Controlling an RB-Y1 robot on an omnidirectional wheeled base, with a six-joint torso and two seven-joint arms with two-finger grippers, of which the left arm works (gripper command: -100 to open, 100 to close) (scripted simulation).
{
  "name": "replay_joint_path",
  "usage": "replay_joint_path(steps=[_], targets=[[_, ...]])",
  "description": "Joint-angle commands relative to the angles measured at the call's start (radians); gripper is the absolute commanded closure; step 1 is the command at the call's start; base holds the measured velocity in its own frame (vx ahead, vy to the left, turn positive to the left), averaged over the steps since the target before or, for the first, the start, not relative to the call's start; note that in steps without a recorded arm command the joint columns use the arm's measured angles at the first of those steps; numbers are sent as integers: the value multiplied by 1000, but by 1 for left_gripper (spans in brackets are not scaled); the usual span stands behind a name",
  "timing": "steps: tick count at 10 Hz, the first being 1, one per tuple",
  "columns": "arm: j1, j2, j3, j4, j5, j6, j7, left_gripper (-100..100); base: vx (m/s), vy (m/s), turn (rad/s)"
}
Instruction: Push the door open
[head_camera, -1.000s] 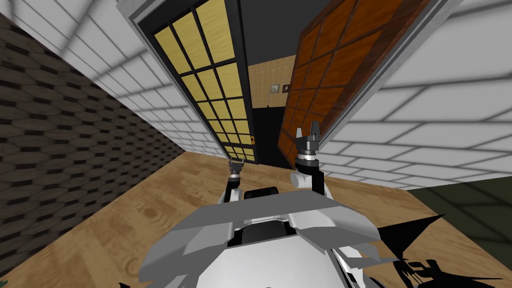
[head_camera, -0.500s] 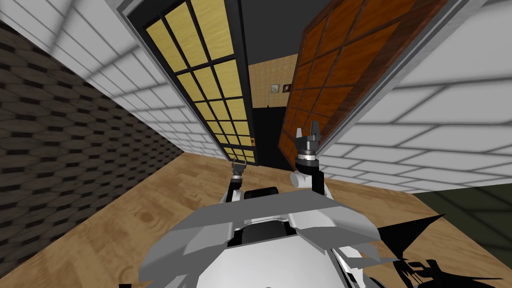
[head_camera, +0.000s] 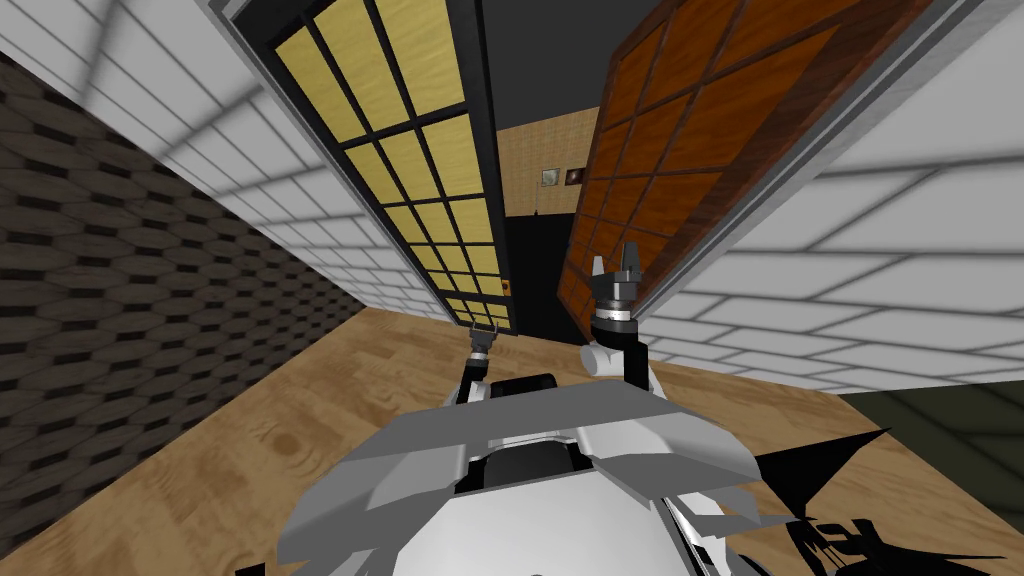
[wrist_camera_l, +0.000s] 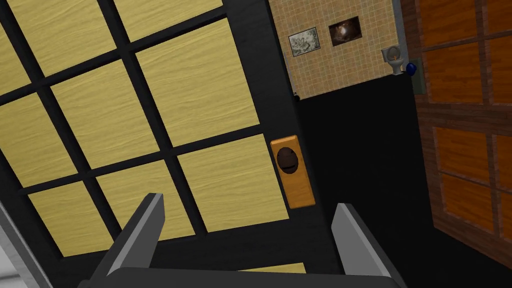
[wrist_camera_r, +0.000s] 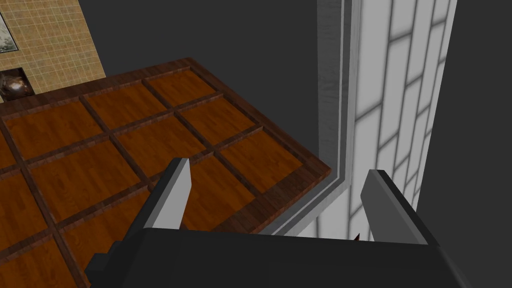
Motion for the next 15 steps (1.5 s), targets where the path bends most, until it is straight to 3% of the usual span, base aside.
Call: replay_joint_path(steps=[1, 15], targets=[[-13, 1, -12, 42, 4, -13, 39, -100, 90, 7, -2], [-90, -9, -116, 290, 36, -50, 307, -100, 113, 3, -3]])
